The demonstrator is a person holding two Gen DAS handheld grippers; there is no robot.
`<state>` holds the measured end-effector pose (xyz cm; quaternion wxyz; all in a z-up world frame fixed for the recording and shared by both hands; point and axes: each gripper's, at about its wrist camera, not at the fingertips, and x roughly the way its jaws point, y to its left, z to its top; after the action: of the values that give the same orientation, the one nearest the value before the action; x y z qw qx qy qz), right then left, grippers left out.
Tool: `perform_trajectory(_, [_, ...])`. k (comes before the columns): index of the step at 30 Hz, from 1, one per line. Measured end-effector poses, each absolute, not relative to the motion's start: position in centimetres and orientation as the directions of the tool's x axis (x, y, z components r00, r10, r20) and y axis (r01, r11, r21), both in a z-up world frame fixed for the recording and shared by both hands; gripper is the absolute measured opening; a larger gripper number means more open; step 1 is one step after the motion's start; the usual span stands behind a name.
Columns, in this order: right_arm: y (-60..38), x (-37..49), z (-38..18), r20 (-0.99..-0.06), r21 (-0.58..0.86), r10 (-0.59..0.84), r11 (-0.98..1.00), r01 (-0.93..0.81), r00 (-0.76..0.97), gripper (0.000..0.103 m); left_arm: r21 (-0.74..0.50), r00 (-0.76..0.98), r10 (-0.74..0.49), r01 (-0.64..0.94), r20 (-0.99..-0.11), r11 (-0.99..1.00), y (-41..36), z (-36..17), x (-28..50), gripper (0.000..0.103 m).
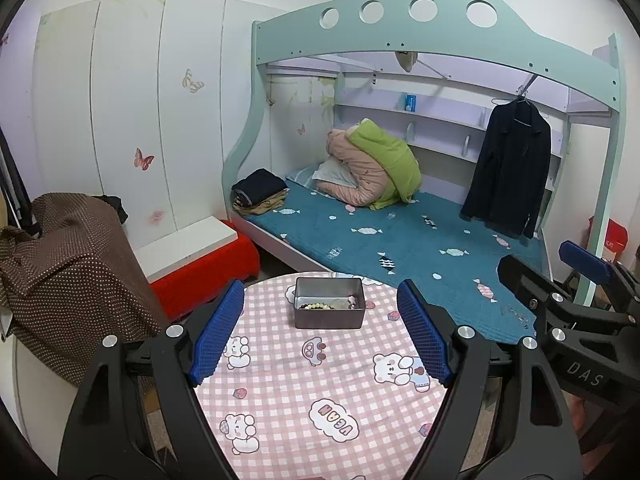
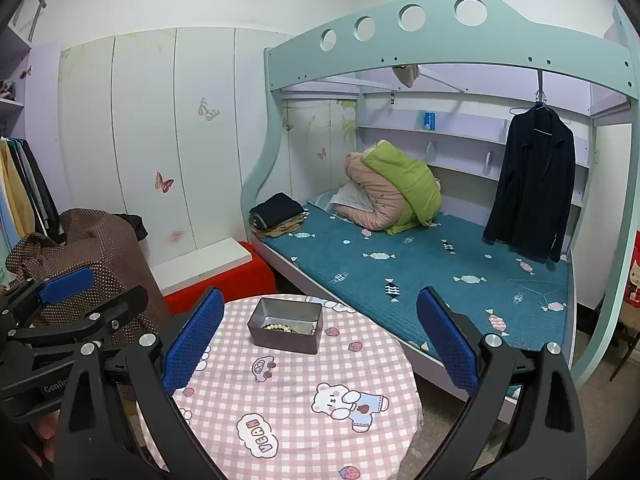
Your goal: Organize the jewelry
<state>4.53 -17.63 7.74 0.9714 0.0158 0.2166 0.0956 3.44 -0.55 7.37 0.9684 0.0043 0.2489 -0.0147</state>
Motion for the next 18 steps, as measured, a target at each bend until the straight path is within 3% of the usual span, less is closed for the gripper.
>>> perform_trajectory(18, [-17.87, 4.55, 7.76, -0.417, 0.072, 0.199, 0.98, -0.186, 0.887, 0.094, -0.007, 0.876, -0.026, 0.026, -0.482, 1.0, -0.31, 7.81, 3.14, 0.08])
